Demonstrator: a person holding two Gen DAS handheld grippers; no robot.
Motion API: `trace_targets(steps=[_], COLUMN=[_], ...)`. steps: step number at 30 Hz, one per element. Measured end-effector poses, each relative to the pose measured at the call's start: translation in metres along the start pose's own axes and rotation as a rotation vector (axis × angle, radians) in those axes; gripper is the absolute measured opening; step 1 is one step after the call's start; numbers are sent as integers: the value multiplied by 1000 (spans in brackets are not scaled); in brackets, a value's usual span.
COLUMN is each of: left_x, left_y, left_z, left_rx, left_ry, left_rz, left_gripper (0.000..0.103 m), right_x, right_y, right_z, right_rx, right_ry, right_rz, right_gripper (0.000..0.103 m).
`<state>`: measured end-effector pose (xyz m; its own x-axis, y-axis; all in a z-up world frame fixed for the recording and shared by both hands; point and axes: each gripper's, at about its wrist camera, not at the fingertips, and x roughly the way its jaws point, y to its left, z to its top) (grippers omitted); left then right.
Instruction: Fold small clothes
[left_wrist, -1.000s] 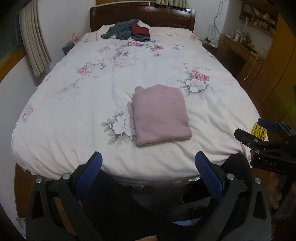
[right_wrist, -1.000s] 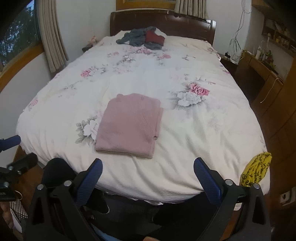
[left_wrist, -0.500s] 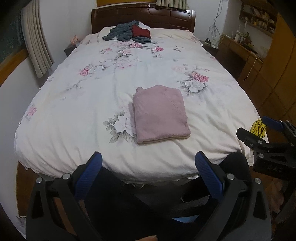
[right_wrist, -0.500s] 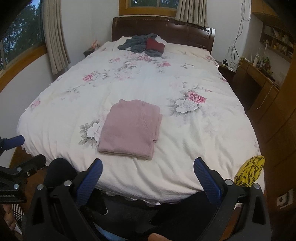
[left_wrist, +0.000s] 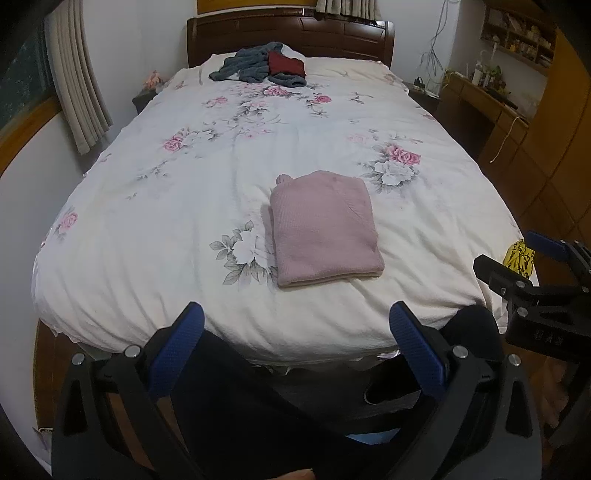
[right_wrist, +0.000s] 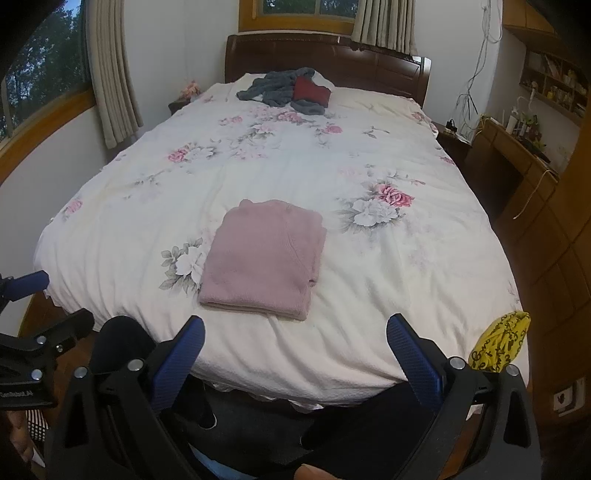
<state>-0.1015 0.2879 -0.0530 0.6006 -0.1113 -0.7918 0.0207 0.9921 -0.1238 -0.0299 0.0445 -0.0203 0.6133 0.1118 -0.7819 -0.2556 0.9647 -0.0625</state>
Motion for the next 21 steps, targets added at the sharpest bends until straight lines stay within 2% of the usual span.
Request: trace_targets(steps=[21], left_x=[2], left_y=[-1], left_z=[1], left_rx=[-12], left_ry=[2], left_rz=[19], left_gripper=[100], right_x=[7], right_y=[-2], right_z=[0], right_rx=[-4], right_ry=[7], right_rz=[14], right_gripper=[99])
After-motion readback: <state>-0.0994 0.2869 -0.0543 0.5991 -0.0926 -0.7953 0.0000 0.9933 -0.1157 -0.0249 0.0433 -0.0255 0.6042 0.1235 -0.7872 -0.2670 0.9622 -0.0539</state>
